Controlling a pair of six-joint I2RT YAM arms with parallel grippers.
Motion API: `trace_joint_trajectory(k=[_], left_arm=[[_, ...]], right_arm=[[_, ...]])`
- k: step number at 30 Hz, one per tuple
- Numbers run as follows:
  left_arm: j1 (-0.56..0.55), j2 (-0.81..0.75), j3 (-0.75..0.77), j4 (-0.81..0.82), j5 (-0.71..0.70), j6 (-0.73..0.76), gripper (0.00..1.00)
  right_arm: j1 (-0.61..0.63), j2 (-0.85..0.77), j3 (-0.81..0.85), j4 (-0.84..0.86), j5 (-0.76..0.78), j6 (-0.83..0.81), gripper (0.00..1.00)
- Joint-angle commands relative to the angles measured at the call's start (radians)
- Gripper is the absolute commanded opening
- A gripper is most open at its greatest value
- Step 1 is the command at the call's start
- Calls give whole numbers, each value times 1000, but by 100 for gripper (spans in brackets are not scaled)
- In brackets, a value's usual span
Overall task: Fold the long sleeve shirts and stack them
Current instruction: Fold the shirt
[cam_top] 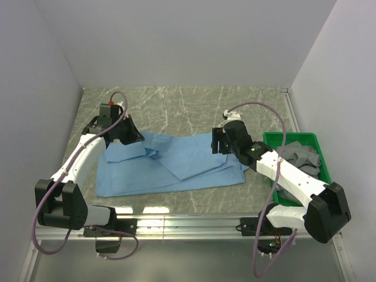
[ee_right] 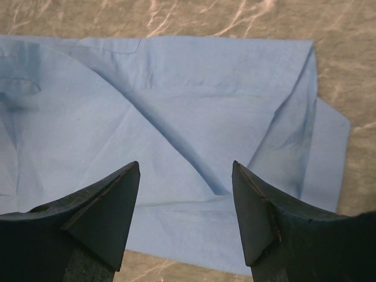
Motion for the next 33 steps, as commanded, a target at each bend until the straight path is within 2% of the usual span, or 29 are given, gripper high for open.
trace_joint_trajectory(k=[1, 5, 12, 19, 33], left_arm=[[26, -70, -16, 28, -10, -34, 1], [63, -78, -1, -18, -15, -35, 1], [63, -127, 85, -156, -39, -32, 0], [65, -187, 83, -248, -127, -46, 0], [103, -83, -67, -129, -250, -69, 1]], right_arm=[[-6, 30, 27, 51, -67, 6, 71], [-6, 45, 30, 52, -78, 8, 71], [-6, 44, 17, 55, -56, 5, 71], [-6, 53, 13, 63, -67, 3, 71], [-6, 51, -15, 86, -49, 2, 71]])
